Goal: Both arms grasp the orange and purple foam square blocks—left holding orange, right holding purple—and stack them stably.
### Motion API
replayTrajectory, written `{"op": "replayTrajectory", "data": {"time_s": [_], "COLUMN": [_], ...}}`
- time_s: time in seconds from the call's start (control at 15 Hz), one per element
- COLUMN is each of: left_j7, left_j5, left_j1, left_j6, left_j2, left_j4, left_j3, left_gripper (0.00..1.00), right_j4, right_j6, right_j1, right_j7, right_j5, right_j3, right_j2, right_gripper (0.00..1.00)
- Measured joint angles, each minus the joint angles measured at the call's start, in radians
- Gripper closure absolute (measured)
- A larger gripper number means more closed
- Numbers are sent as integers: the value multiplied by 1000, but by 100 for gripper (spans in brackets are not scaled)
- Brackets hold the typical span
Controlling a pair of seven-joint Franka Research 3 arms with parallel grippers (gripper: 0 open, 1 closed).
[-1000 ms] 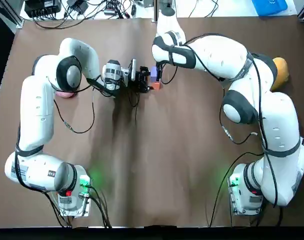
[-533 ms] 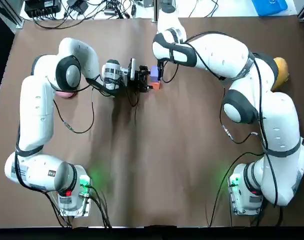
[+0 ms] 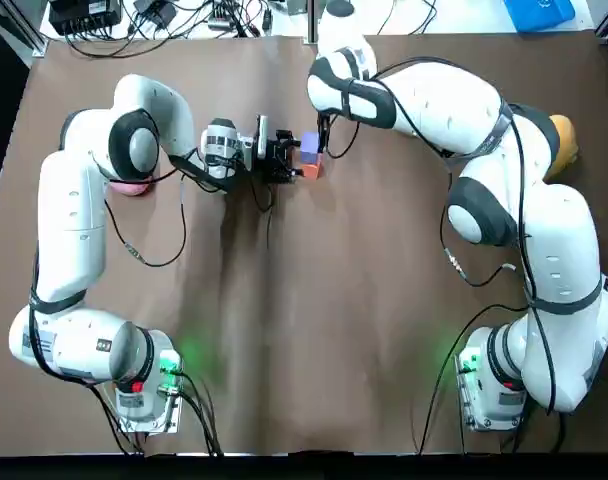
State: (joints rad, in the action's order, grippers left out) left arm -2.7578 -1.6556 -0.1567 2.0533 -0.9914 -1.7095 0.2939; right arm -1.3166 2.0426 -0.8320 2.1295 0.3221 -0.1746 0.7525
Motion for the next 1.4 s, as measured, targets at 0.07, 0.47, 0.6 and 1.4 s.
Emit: {"op": "replayTrajectory", "data": {"time_s": [0.07,0.47,0.6,1.4], "left_j7": [0,0,0,-1], "left_j5": [0,16,29,121], "left_j1": [1,19,21,110], "left_j6": [-5,-43,-47,-81], "left_j2": [0,14,17,63], "left_j4": [-1,-17,-22,-50], "left_j3": [0,0,0,1], "left_gripper": [7,7,7,1], "right_j4": [1,3,5,11], "right_j6": [0,-98,-126,-523], "right_j1": [1,66,94,310], "right_j7": [0,-83,-142,-824], "right_j5": [0,-1,-2,-12], "right_j3": [-7,-19,-20,-23], "right_j2": [-10,-92,-125,-358], "right_gripper": [0,0,0,0]}}
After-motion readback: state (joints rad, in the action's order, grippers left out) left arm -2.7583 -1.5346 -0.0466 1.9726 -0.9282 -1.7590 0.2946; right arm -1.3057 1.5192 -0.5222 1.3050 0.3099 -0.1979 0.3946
